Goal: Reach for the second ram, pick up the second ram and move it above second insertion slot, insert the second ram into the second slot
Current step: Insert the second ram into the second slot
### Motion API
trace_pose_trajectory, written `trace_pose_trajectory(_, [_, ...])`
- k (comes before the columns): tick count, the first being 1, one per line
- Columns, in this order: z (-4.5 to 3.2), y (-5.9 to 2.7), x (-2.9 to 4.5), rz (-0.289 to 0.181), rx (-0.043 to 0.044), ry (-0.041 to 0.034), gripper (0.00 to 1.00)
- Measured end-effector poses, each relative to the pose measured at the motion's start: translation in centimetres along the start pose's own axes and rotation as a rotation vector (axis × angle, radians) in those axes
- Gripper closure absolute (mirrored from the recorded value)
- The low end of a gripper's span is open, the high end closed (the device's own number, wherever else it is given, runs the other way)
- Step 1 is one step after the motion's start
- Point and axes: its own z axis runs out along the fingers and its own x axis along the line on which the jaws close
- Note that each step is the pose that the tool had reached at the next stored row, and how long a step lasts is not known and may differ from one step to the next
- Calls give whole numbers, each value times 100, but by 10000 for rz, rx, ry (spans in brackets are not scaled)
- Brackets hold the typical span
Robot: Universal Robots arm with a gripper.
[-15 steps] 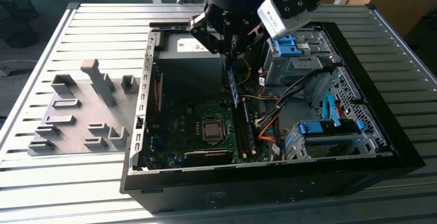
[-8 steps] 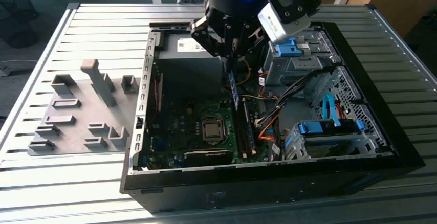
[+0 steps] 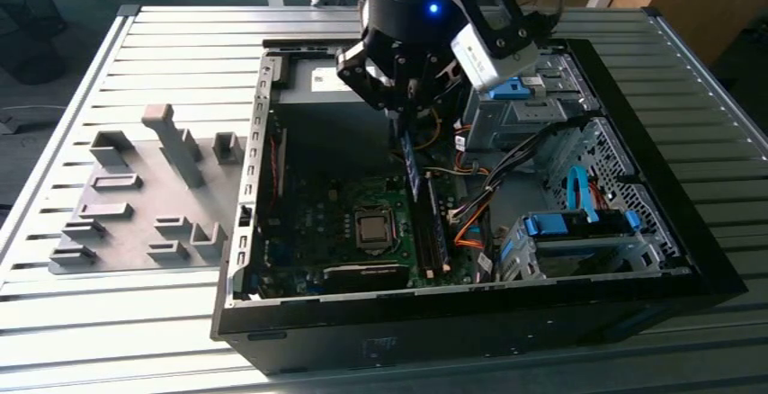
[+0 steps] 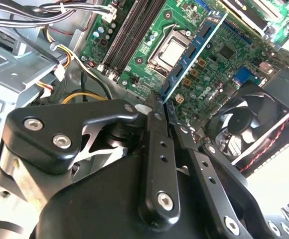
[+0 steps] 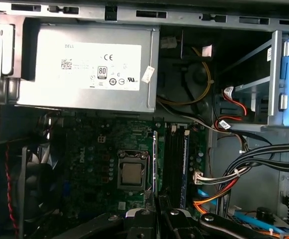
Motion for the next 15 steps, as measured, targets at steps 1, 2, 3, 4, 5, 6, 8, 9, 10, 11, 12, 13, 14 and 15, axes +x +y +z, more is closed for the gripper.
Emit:
trace_pose_trajectory(1, [15,-6,-1,2,0,0,86])
trace_pose_trajectory(2, [31,-10,-3,4,0,0,86])
trace_pose_trajectory(3, [46,-14,-11,4,0,0,86])
trace_pose_trajectory(4, [60,-16,-23,5,1,0,86])
trace_pose_trajectory(5, [74,-19,-42,6,0,0,86])
trace_pose_trajectory(6, [89,-21,-58,7,1,0,86])
trace_pose_trajectory(8, [120,-23,-84,10,0,0,86])
trace_pose_trajectory(9, [136,-24,-93,15,0,0,86])
trace_pose_trajectory(10, [153,-24,-104,21,-1,0,86])
trace_pose_trajectory(11, [169,-25,-114,27,1,0,86])
trace_pose_trajectory(12, [186,-25,-123,34,1,0,86])
trace_pose_trajectory(13, [201,-26,-130,37,0,0,86])
trace_pose_trajectory(14, [211,-26,-136,38,2,0,86])
trace_pose_trajectory(15, [217,-26,-137,38,3,-1,86])
